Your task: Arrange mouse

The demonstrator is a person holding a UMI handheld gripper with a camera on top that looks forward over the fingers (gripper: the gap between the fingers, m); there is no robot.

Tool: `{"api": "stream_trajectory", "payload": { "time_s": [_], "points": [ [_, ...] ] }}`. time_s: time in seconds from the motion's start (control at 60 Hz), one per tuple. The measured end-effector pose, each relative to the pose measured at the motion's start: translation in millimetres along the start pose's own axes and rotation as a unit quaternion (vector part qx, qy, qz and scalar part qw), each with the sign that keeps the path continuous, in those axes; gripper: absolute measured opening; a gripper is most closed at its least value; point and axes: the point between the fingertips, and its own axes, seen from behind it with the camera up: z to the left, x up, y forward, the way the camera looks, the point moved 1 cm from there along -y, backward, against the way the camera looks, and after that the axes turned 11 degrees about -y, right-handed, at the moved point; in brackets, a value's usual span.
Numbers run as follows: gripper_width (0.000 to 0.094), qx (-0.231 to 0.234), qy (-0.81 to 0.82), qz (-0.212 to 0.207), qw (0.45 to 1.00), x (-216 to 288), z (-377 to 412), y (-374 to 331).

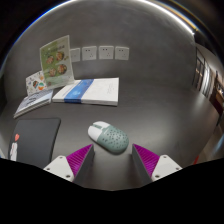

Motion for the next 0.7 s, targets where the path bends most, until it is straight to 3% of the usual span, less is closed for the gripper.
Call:
{"api": "stream_trajectory", "payload": {
  "time_s": [0.2,0.383,0.467,0.6,0.7],
  "points": [
    [0.0823,-0.013,-0.012,0.009,1.000,22,-15,33],
    [0.0825,0.005,0.039,0.002,0.999,42,-24,56],
    [0.0569,-0.020,0.045,-0.005,0.999,42,-36,57],
    [0.0505,-0.028,0.059,-0.022,0.998,43,-39,57],
    [0.0427,-0.031,0.027,-0.006,0.999,36,-41,44]
  ]
}}
